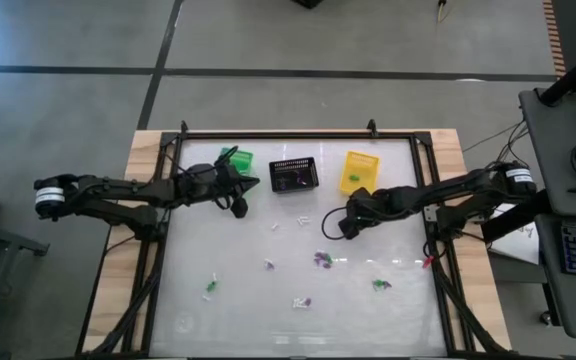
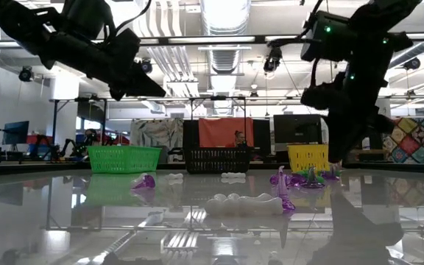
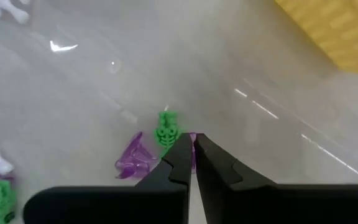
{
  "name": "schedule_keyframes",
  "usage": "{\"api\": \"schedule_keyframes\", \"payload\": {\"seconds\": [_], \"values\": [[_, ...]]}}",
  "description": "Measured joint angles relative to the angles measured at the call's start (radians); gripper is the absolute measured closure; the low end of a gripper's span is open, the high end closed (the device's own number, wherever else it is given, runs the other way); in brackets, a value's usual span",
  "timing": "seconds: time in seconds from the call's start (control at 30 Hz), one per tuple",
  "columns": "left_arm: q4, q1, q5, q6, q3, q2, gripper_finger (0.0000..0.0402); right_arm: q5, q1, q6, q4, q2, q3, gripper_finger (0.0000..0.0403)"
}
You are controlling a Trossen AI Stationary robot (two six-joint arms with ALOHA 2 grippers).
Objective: Sort Halloween decoration
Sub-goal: Put the purple witch hat toy into the black basket
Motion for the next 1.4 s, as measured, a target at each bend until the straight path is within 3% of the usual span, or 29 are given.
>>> {"api": "schedule_keyframes", "payload": {"seconds": [0.4, 0.57, 0.77, 0.93, 1.1, 1.23, 1.4], "values": [[0.003, -0.03, 0.0, -0.014, 0.0, 0.0, 0.0402, 0.051, -0.004, -0.059, 0.0, -0.15, 0.012, 0.0394], [0.017, -0.044, 0.0, -0.031, 0.0, 0.0, 0.0402, 0.069, -0.025, -0.171, 0.179, -0.218, 0.012, 0.0394], [0.071, -0.075, 0.0, -0.037, 0.0, 0.0, 0.0402, 0.071, -0.082, -0.391, 0.457, -0.214, 0.013, 0.0394], [0.12, -0.097, 0.0, -0.043, 0.0, 0.0, 0.0402, 0.123, -0.14, -0.621, 0.71, -0.099, 0.013, 0.0394], [0.21, -0.102, 0.0, -0.053, 0.0, 0.002, 0.0402, 0.192, -0.18, -0.821, 1.062, 0.094, 0.013, 0.0394], [0.252, -0.105, 0.0, -0.056, 0.0, 0.002, 0.0402, 0.192, -0.207, -0.869, 1.266, 0.237, 0.013, 0.0394], [0.252, -0.109, 0.0, -0.062, 0.0, 0.002, 0.0402, 0.192, -0.235, -0.815, 1.314, 0.355, 0.013, 0.0394]]}}
